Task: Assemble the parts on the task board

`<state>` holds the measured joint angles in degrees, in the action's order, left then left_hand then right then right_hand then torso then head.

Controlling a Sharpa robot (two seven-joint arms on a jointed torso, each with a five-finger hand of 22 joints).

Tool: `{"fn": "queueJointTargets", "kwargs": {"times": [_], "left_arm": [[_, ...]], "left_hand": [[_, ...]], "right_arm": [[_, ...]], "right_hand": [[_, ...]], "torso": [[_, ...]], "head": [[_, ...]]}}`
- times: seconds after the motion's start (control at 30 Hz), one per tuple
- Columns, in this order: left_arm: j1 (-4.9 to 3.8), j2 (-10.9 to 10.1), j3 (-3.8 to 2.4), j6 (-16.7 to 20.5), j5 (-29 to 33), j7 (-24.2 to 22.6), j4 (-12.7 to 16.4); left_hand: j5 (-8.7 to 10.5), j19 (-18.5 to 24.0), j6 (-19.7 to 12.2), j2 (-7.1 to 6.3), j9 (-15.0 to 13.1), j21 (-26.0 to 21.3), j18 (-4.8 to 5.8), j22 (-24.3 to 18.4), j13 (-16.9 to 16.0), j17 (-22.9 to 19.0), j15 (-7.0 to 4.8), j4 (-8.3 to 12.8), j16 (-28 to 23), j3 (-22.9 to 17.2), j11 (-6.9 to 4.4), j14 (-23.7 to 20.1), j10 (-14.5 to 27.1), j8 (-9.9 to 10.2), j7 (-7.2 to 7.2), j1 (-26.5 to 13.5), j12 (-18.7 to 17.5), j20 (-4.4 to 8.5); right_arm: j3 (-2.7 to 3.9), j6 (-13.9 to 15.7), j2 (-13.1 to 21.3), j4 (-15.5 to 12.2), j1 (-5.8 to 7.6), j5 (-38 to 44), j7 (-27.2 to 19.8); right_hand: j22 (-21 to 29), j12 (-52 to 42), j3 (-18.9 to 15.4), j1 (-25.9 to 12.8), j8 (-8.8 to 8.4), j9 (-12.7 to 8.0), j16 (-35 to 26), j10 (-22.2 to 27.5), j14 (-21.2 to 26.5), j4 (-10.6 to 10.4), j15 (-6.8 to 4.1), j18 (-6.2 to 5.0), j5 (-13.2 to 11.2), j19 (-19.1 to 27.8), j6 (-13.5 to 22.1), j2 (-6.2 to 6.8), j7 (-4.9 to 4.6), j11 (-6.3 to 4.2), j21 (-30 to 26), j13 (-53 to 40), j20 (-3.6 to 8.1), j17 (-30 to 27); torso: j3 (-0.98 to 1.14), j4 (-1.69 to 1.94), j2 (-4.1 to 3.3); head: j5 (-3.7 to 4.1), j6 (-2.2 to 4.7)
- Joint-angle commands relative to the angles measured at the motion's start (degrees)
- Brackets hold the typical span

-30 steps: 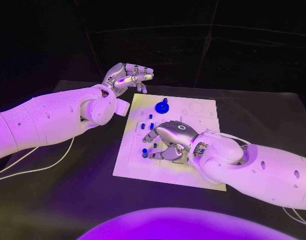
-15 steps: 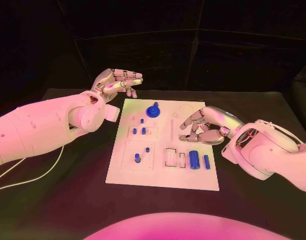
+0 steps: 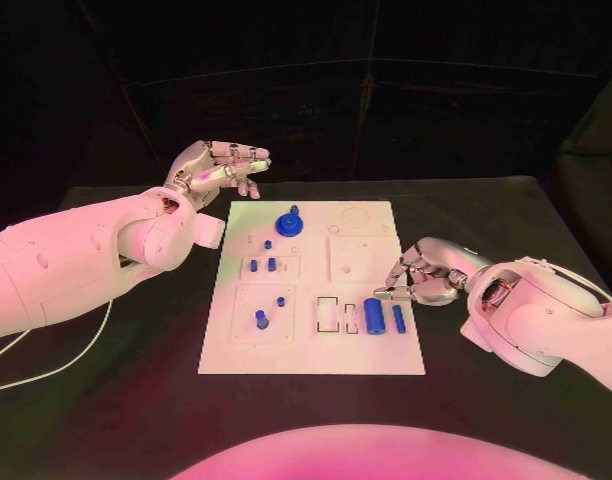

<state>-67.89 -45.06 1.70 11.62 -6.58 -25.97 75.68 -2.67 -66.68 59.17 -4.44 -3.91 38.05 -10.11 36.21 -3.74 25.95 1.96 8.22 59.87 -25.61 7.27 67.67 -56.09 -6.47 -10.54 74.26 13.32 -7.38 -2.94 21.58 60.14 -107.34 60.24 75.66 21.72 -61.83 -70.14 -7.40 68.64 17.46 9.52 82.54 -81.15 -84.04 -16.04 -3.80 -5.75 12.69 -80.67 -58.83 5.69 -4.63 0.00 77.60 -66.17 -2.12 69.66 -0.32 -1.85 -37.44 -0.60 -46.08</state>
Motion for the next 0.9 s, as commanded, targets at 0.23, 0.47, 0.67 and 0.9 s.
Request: {"fn": "queueJointTargets", "kwargs": {"times": [0.23, 0.47, 0.67, 0.9], "left_arm": [[-0.06, -0.13, 0.01, -0.82, 0.17, -0.09, 0.18], [-0.06, -0.32, 0.02, -0.82, 0.17, -0.09, 0.31], [-0.06, -0.43, 0.02, -0.82, 0.17, -0.09, 0.4], [-0.06, -0.5, 0.02, -0.82, 0.17, -0.07, 0.39]], "left_hand": [[-0.32, 0.36, -0.22, 0.41, 0.04, -0.13, -0.37, -0.04, 0.0, -0.04, -0.02, 0.04, -0.16, 0.3, -0.03, -0.31, 0.55, -0.19, -0.24, 0.01, 0.35, -0.06], [-0.32, 0.36, -0.22, 0.41, 0.04, -0.13, -0.37, -0.04, 0.0, -0.04, -0.02, 0.04, -0.16, 0.3, -0.03, -0.31, 0.55, -0.19, -0.24, 0.01, 0.35, -0.06], [-0.32, 0.36, -0.22, 0.41, 0.04, -0.13, -0.37, -0.04, 0.0, -0.04, -0.02, 0.04, -0.16, 0.3, -0.03, -0.31, 0.55, -0.19, -0.24, 0.01, 0.35, -0.06], [-0.32, 0.36, -0.22, 0.41, 0.04, -0.13, -0.37, -0.04, 0.0, -0.04, -0.02, 0.04, -0.16, 0.3, -0.03, -0.31, 0.55, -0.19, -0.24, 0.01, 0.35, -0.06]], "right_arm": [[0.01, -4.13, -2.41, 0.32, -1.46, 6.79, 7.23], [0.0, -5.5, -3.82, 1.01, -2.58, 7.82, 7.91], [0.0, -6.85, -4.84, 1.7, -3.48, 8.61, 8.79], [0.0, -7.5, -5.95, 2.61, -3.89, 9.68, 9.66]], "right_hand": [[-0.33, -0.69, -0.72, 0.51, 1.0, 0.58, 0.43, 0.22, -2.83, -0.62, -0.22, 0.71, -0.22, -0.26, 0.58, 0.01, -0.04, 0.05, 0.3, -1.11, -0.05, 0.43], [-0.45, -0.82, -0.94, 0.75, 1.5, 0.88, 0.52, 0.29, -2.85, -0.58, -0.23, 0.73, 0.11, -0.28, 0.72, -0.25, -0.01, 0.03, 0.36, -1.44, -0.05, 0.65], [-0.55, -0.94, -1.22, 1.25, 2.13, 1.28, 0.57, 0.38, -2.86, -0.51, -0.24, 0.74, 0.98, -0.27, 1.06, -0.53, 0.01, 0.02, 0.4, -1.86, -0.04, 0.76], [-0.66, -0.93, -1.3, 1.4, 2.38, 1.44, 0.59, 0.43, -2.86, -0.52, -0.24, 0.76, 1.17, -0.29, 1.12, -0.71, 0.03, 0.01, 0.45, -1.95, -0.05, 0.85]], "torso": [[-0.07, 0.17, -0.07], [-0.14, 0.14, -0.05], [-0.1, 0.17, -0.07], [-0.07, 0.18, -0.04]], "head": [[-0.31, -0.24], [-0.41, -0.45], [-0.43, -0.5], [-0.55, -0.51]]}}
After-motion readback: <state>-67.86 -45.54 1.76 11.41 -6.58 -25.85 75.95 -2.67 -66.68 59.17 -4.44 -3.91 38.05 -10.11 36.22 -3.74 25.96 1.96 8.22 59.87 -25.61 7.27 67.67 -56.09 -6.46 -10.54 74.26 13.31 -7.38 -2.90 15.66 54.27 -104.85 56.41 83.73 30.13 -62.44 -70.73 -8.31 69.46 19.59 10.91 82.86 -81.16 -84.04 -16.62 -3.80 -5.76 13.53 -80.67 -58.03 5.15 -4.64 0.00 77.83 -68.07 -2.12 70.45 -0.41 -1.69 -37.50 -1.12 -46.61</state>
